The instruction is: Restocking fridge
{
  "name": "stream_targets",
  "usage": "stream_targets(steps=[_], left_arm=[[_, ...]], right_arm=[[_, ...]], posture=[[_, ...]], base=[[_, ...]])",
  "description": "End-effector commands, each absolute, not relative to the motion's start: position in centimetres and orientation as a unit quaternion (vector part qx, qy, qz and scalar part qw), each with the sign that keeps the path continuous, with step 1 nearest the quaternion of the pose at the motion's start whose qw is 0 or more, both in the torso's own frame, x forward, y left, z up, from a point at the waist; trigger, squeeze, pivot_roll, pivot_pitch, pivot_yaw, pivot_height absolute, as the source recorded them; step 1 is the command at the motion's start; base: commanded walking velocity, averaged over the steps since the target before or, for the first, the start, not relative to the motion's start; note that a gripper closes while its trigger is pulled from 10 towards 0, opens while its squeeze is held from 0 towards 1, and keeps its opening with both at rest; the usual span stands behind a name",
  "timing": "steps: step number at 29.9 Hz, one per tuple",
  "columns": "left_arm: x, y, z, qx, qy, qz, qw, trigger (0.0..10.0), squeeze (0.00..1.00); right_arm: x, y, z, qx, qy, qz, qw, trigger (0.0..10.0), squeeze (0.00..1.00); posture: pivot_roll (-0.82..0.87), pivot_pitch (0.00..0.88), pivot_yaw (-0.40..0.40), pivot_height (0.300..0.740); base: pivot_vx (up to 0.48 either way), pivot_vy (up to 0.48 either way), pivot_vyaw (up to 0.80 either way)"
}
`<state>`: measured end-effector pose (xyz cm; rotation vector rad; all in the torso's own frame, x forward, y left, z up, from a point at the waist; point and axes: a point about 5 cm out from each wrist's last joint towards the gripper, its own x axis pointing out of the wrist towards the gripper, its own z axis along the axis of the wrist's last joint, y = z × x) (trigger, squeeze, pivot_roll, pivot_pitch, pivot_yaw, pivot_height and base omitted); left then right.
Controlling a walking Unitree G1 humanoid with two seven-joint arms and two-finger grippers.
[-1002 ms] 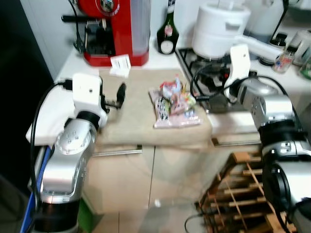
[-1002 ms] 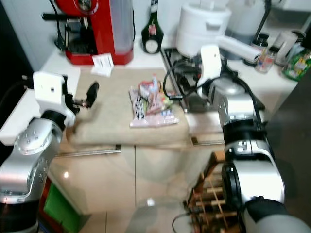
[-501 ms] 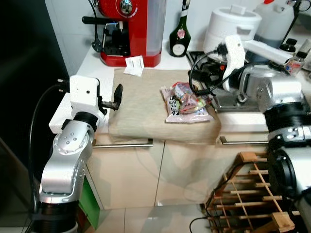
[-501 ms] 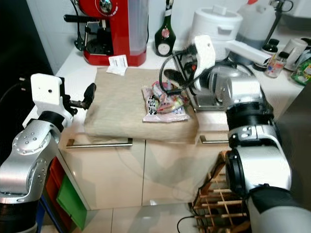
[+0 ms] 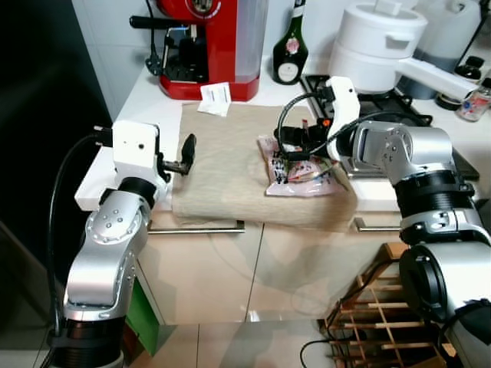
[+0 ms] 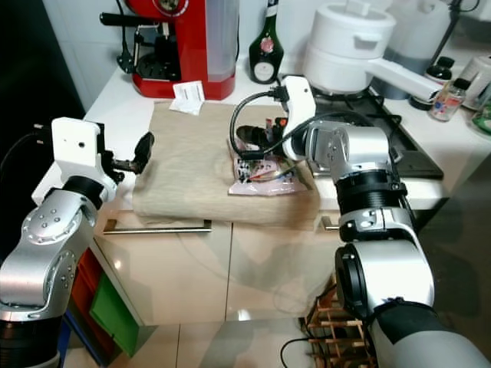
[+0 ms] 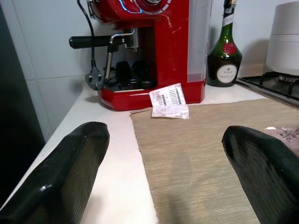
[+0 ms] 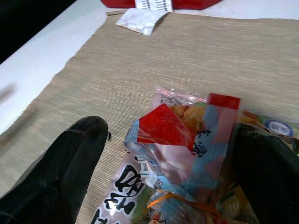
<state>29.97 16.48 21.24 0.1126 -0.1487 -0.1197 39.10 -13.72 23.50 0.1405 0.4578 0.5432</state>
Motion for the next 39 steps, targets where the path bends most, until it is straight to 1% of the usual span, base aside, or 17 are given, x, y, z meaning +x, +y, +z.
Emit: stream_targets(steps=[1,7,14,16,23,24,25,32,39], left_arm=[[30.0,16.4,21.2,0.059,-0.070,-0.060,0.994,10.0,0.00],[29.9,16.4,21.2,0.059,-0.068,-0.061,0.994,10.0,0.00],[29.7,16.4,21.1,0.060,-0.065,-0.060,0.994,10.0,0.00],[29.8,16.3,20.8,0.058,-0.060,-0.063,0.994,10.0,0.00],[29.9,16.1,20.7,0.060,-0.057,-0.067,0.994,10.0,0.00],[29.9,16.2,20.7,0.060,-0.056,-0.066,0.994,10.0,0.00],[29.9,16.2,20.6,0.061,-0.055,-0.066,0.994,10.0,0.00],[29.9,16.2,20.5,0.062,-0.051,-0.063,0.995,10.0,0.00],[29.9,16.2,20.4,0.066,-0.051,-0.061,0.995,10.0,0.00]], right_arm=[[38.8,-14.0,22.1,0.075,0.251,0.250,0.932,10.0,0.00],[37.8,-13.8,21.1,0.065,0.274,0.243,0.928,10.0,0.00],[36.9,-15.4,21.0,0.028,0.282,0.217,0.934,10.0,0.00],[36.6,-15.7,20.0,0.029,0.298,0.206,0.932,10.0,0.00],[35.2,-15.4,17.1,0.034,0.342,0.202,0.917,10.0,0.00],[35.0,-15.3,16.4,0.035,0.350,0.202,0.914,6.0,0.00],[34.8,-15.1,15.9,0.037,0.354,0.206,0.911,0.0,0.00],[34.3,-13.9,14.4,0.038,0.353,0.217,0.909,0.0,0.00],[34.5,-13.0,13.4,0.075,0.324,0.204,0.921,0.0,0.00]], posture=[[-0.03,0.000,-0.036,0.740],[-0.03,0.000,-0.042,0.740],[-0.04,0.000,-0.047,0.740],[-0.05,0.000,-0.041,0.740],[-0.05,0.000,-0.040,0.740],[-0.05,0.000,-0.040,0.740],[-0.05,0.000,-0.039,0.740],[-0.05,0.000,-0.041,0.740],[-0.04,0.000,-0.042,0.740]], base=[[0.000,0.000,0.00],[0.000,0.000,0.00],[0.000,0.000,0.00],[0.000,0.000,0.00],[0.000,0.000,0.00],[0.000,0.000,0.00],[0.000,0.000,0.00],[0.000,0.000,0.00],[0.000,0.000,0.00]])
